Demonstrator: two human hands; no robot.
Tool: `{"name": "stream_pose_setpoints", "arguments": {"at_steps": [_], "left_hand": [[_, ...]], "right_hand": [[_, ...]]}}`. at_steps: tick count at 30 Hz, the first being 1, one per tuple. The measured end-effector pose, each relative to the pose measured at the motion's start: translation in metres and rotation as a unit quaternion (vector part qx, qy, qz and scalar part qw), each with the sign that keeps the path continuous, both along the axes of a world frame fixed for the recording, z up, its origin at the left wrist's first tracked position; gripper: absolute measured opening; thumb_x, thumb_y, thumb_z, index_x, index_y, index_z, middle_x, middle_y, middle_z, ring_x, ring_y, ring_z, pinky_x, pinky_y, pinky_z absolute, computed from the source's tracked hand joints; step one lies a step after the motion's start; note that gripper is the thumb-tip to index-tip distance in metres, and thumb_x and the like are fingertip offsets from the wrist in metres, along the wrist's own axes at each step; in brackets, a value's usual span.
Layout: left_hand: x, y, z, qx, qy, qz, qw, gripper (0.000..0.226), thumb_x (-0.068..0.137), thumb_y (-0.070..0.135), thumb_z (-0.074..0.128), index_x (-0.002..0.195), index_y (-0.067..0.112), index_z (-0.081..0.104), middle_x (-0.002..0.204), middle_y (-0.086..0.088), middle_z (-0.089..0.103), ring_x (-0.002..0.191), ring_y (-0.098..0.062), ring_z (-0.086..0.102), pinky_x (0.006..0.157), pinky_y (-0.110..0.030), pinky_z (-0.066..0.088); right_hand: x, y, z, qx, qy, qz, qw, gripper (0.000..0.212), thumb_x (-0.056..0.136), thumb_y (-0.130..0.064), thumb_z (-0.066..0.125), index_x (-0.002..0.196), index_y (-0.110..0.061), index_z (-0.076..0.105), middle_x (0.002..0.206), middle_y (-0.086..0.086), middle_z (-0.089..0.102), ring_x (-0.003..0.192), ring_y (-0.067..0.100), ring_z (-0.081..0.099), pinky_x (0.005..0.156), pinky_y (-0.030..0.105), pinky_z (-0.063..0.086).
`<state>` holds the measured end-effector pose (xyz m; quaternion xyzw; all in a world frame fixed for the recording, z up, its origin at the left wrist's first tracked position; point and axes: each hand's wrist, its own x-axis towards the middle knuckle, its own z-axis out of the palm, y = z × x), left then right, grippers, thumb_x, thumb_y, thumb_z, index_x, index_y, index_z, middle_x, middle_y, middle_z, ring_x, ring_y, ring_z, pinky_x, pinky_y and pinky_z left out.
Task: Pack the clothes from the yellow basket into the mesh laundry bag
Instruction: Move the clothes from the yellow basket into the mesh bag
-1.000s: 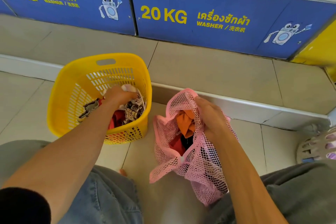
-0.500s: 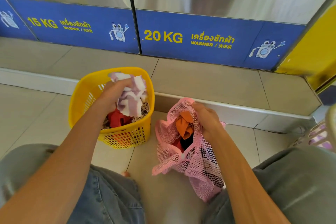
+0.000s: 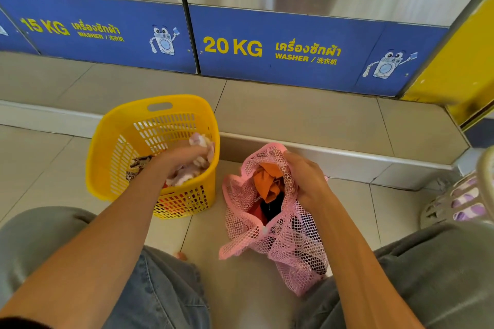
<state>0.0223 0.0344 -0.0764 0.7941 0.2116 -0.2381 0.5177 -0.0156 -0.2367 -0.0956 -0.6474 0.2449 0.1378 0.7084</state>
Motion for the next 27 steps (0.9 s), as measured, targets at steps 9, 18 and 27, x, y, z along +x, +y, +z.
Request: {"name": "stream_pose_setpoints", "arguments": {"at_steps": [9,18,27], "left_hand": [[0.013,0.005,-0.043,0.239,-0.002,-0.200,0.950,0.051,0.100,0.032,0.046,0.149,0.017,0.039,0.136,-0.003,0.052,0.138,-0.027,0.041,0.108,-0.031,0.031],[0.013,0.011,-0.022,0.361,-0.098,-0.127,0.919,0.032,0.082,0.039,0.071,0.094,0.009,0.069,0.094,-0.015,0.070,0.092,-0.033,0.068,0.064,-0.028,0.044],[0.000,0.016,0.061,0.220,-0.246,0.080,0.941,0.029,0.073,0.040,0.074,0.083,0.013,0.069,0.086,-0.006,0.069,0.079,-0.024,0.063,0.062,-0.031,0.048]], "right_hand": [[0.009,0.001,-0.011,0.001,0.020,0.013,1.000,0.029,0.096,-0.038,0.065,0.117,-0.020,0.075,0.097,0.011,0.083,0.097,0.031,0.079,0.095,0.052,0.062],[0.004,0.000,-0.002,0.003,0.010,0.004,1.000,0.026,0.098,-0.032,0.066,0.118,-0.016,0.075,0.097,0.010,0.083,0.098,0.031,0.078,0.097,0.052,0.060],[-0.007,-0.004,0.019,0.007,-0.007,-0.003,1.000,0.017,0.101,-0.027,0.065,0.108,-0.016,0.075,0.098,0.013,0.082,0.094,0.030,0.078,0.093,0.049,0.062]]}}
